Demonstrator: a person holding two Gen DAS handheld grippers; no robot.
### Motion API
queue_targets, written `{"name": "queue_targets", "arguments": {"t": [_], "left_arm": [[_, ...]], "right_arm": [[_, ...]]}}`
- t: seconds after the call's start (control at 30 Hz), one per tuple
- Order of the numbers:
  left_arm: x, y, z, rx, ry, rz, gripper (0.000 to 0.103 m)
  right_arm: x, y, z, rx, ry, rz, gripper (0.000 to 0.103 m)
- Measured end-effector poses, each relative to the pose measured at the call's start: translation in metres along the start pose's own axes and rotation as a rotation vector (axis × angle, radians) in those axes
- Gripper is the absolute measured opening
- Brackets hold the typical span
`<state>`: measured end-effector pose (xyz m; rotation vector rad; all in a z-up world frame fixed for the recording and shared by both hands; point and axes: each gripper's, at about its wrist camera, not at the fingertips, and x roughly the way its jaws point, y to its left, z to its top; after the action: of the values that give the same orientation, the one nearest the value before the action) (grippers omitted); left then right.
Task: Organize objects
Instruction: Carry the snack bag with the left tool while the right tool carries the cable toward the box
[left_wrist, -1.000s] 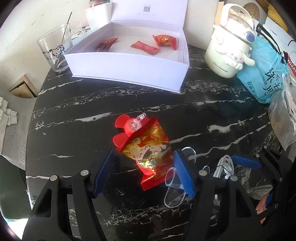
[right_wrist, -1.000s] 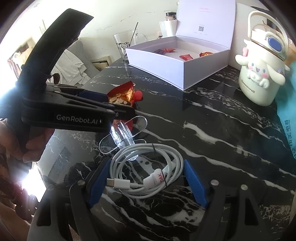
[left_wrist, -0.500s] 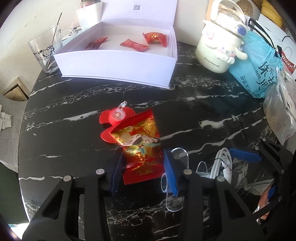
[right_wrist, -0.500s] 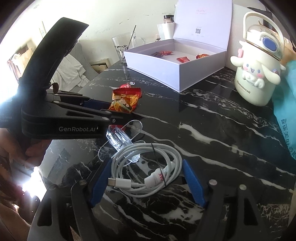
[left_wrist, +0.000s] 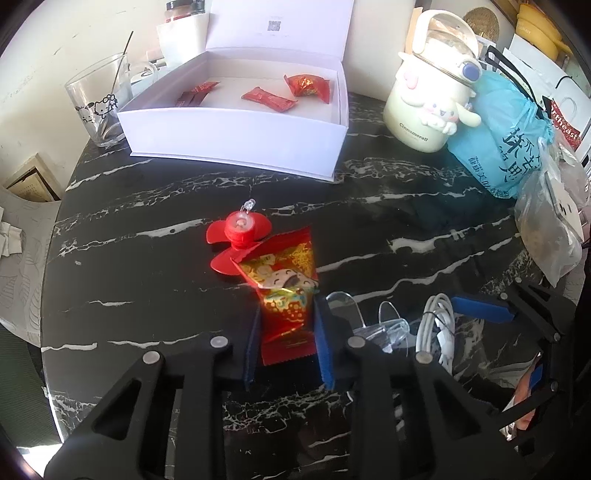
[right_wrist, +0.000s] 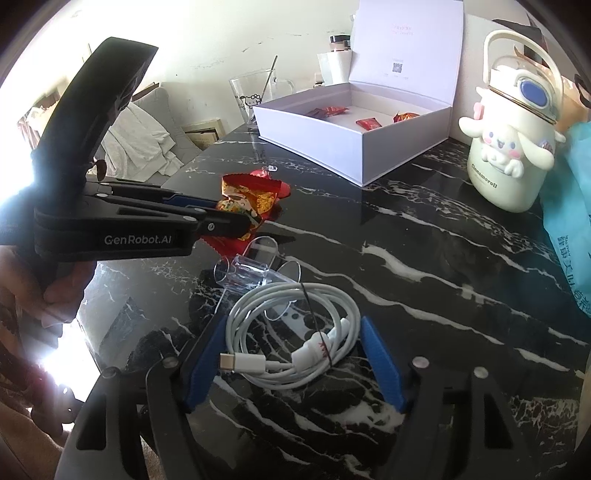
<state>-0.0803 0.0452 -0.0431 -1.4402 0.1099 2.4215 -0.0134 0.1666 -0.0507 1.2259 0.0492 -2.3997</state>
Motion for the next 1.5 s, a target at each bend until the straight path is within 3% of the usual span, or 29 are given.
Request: {"name": "queue_targets", "arguments": {"t": [0.5,1.0,1.5], "left_arm": [[-0.035,0.009,-0.005,-0.015,-0.058,0.047,0.024],[-0.084,0.014,0.005,-0.018,-0.147,0.104,0.024],[-0.093,0.022,0.025,0.006,-0.165,0.130,0.024]], "right_arm": [[-0.023,0.009,0.012,-0.031,-0.068,-0.019,0.073],[-0.062,0.026,0.050,-0.096,-0.179,-0.031,0.073],[-0.057,0.016,0.090,-0.102,-0.204,-0.031,0.073]]}}
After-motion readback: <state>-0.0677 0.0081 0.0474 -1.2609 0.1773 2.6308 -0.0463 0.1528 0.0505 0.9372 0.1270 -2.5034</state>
